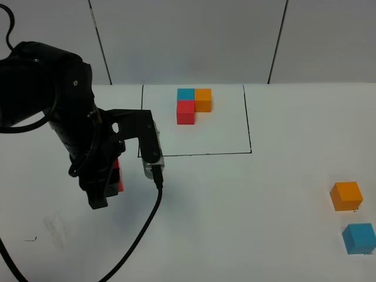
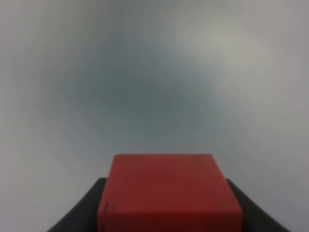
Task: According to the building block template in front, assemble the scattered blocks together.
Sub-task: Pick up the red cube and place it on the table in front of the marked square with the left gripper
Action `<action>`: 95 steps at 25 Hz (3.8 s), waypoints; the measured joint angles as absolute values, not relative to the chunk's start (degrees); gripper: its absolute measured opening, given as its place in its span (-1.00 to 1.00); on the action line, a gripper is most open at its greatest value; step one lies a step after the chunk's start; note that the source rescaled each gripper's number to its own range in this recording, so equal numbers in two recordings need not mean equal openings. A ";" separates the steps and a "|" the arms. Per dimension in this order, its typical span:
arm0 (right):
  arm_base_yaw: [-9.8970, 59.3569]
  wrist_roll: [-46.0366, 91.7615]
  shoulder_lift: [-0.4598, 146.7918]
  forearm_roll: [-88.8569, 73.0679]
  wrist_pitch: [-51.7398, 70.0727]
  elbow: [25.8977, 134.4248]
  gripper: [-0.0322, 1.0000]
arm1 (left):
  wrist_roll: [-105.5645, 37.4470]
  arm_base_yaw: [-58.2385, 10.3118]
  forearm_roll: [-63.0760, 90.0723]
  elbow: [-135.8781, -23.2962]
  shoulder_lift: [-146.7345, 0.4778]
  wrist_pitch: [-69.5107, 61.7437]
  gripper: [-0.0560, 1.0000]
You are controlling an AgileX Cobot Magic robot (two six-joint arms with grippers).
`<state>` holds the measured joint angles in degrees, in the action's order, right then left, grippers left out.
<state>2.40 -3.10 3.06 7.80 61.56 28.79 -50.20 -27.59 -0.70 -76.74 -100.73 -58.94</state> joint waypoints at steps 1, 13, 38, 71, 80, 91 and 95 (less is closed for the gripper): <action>2.40 -3.10 3.06 7.80 61.56 28.79 -0.94 | -50.33 -28.08 -0.70 -76.74 -100.96 -58.57 -0.89; 2.40 -3.10 3.06 7.80 61.56 28.79 -0.94 | -51.80 -32.47 5.71 -77.95 -106.63 -52.31 -0.89; 2.40 -3.10 3.06 7.80 61.56 28.79 -0.94 | -50.92 -36.95 3.54 -87.39 -117.97 -56.28 -0.89; 2.40 -3.10 3.06 7.80 61.56 28.79 -0.94 | -50.43 -37.13 4.38 -87.65 -124.79 -53.76 -0.89; 2.40 -3.10 3.06 7.80 61.56 28.79 -0.94 | -47.94 -39.76 3.58 -87.65 -124.83 -53.77 -0.89; 2.40 -3.10 3.06 7.80 61.56 28.79 -0.94 | -43.73 -40.05 3.31 -87.65 -125.00 -55.63 -0.89; 2.40 -3.10 3.06 7.80 61.56 28.79 -0.94 | -43.47 -40.05 3.31 -87.65 -125.00 -55.32 -0.89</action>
<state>2.40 -3.10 3.06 7.80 61.56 28.79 -43.47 -40.05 3.31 -87.65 -125.00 -55.32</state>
